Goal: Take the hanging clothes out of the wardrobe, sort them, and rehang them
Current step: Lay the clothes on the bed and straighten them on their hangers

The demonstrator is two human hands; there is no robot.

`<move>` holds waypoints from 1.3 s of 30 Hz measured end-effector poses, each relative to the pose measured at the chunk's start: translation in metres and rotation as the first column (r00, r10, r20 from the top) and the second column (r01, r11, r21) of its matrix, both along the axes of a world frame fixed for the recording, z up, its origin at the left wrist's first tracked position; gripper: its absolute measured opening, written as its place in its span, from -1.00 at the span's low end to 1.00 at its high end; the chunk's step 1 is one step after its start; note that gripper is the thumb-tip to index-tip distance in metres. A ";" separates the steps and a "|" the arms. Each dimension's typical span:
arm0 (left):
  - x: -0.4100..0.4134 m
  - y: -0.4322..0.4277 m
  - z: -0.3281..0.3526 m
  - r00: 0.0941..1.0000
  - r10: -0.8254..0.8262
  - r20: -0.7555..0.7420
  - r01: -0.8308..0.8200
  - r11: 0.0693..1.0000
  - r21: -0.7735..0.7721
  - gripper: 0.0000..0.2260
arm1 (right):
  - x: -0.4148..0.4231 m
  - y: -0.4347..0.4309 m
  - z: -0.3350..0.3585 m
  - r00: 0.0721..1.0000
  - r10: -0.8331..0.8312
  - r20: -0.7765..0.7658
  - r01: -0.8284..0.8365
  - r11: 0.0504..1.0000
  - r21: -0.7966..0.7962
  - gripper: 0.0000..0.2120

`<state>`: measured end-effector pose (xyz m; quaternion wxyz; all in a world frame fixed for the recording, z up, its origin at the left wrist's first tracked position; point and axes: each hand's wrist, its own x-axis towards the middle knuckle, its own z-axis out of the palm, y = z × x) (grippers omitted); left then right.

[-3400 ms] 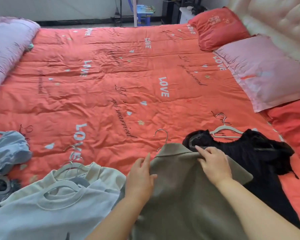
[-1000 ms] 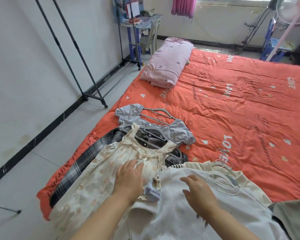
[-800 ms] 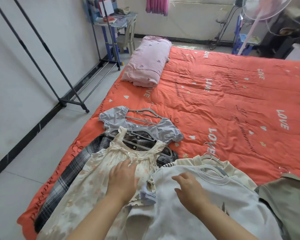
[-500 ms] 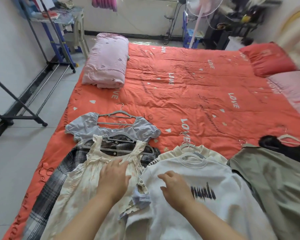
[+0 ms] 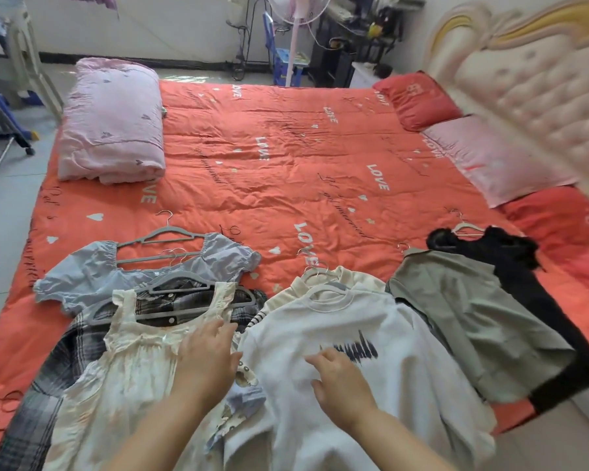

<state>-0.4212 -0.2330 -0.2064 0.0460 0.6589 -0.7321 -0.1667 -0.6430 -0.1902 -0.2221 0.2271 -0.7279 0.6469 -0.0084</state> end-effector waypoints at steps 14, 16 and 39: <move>-0.079 -0.053 -0.070 0.998 -0.009 0.057 0.018 0.986 -0.164 -0.41 | -0.106 -0.113 -0.071 0.991 0.096 -0.095 -0.085 0.990 0.110 -0.61; -0.095 -0.064 -0.092 0.998 -0.004 0.059 0.013 0.988 -0.153 -0.41 | -0.124 -0.142 -0.093 0.987 0.110 -0.113 -0.095 0.987 0.133 -0.59; -0.146 -0.092 -0.202 0.994 0.043 0.098 -0.016 0.964 -0.264 -0.38 | -0.158 -0.245 -0.213 0.999 -0.010 -0.048 0.002 0.986 -0.165 -0.87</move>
